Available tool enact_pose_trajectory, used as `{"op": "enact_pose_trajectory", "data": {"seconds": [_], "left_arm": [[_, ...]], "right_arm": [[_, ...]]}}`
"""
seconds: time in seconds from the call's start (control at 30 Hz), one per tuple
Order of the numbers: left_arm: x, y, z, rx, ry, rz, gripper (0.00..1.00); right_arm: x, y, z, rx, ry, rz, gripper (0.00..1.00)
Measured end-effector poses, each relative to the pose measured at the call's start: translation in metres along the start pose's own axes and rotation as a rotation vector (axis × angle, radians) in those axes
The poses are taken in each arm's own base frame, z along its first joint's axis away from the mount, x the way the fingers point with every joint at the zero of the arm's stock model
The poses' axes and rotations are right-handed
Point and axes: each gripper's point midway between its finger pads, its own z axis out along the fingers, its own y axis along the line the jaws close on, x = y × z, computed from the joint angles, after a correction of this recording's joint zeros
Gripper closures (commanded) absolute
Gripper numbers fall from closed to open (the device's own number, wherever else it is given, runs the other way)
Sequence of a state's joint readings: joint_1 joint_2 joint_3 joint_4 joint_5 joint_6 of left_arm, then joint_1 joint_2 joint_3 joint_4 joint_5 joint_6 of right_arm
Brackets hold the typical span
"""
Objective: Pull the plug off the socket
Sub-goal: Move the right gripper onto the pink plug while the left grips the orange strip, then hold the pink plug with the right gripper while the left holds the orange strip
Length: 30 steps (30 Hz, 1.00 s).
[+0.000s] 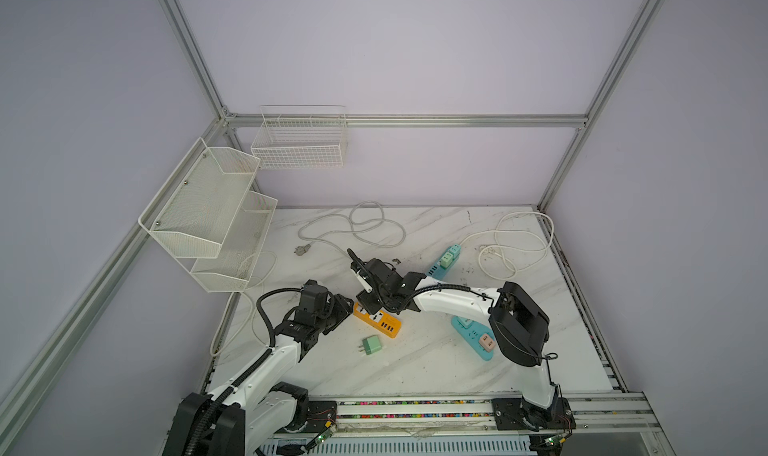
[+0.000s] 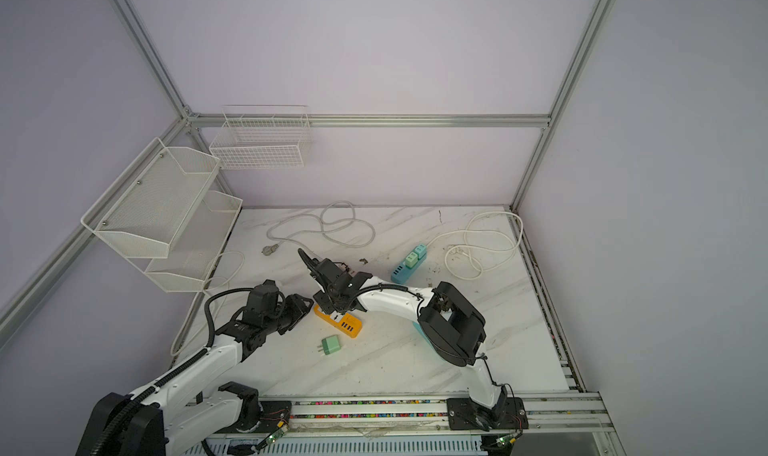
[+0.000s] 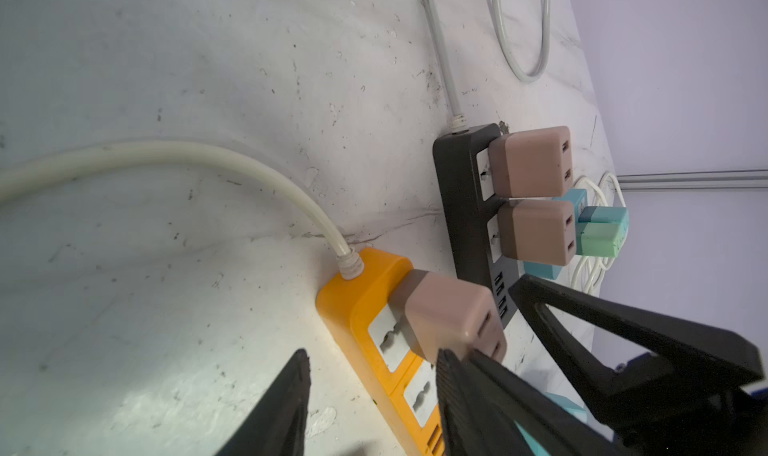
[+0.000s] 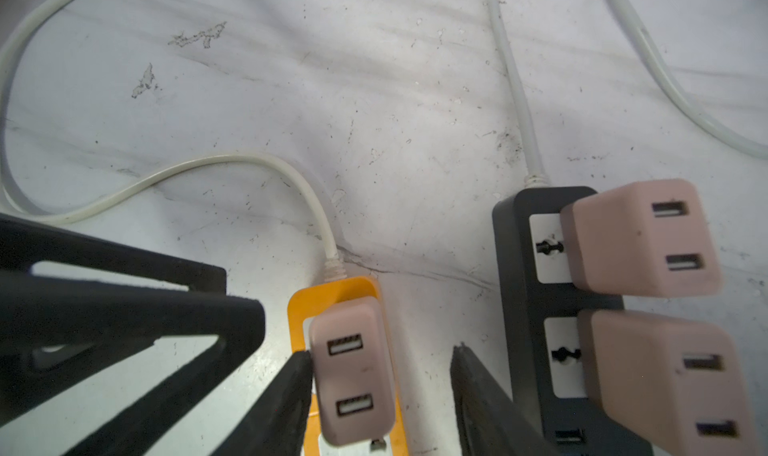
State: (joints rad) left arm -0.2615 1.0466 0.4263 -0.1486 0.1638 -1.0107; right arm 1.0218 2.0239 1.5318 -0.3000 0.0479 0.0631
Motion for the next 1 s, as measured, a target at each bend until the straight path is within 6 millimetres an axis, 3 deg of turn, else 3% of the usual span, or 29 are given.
{"op": "enact_pose_trajectory", "data": {"seconds": [0.67, 1.0], "left_arm": [[0.021, 0.018, 0.032, -0.039, 0.136, -0.036, 0.58], [0.019, 0.017, 0.035, -0.014, 0.119, -0.047, 0.61]], "right_arm": [[0.016, 0.003, 0.012, -0.018, 0.064, -0.041, 0.46], [0.021, 0.007, 0.022, -0.034, 0.087, -0.056, 0.48]]}}
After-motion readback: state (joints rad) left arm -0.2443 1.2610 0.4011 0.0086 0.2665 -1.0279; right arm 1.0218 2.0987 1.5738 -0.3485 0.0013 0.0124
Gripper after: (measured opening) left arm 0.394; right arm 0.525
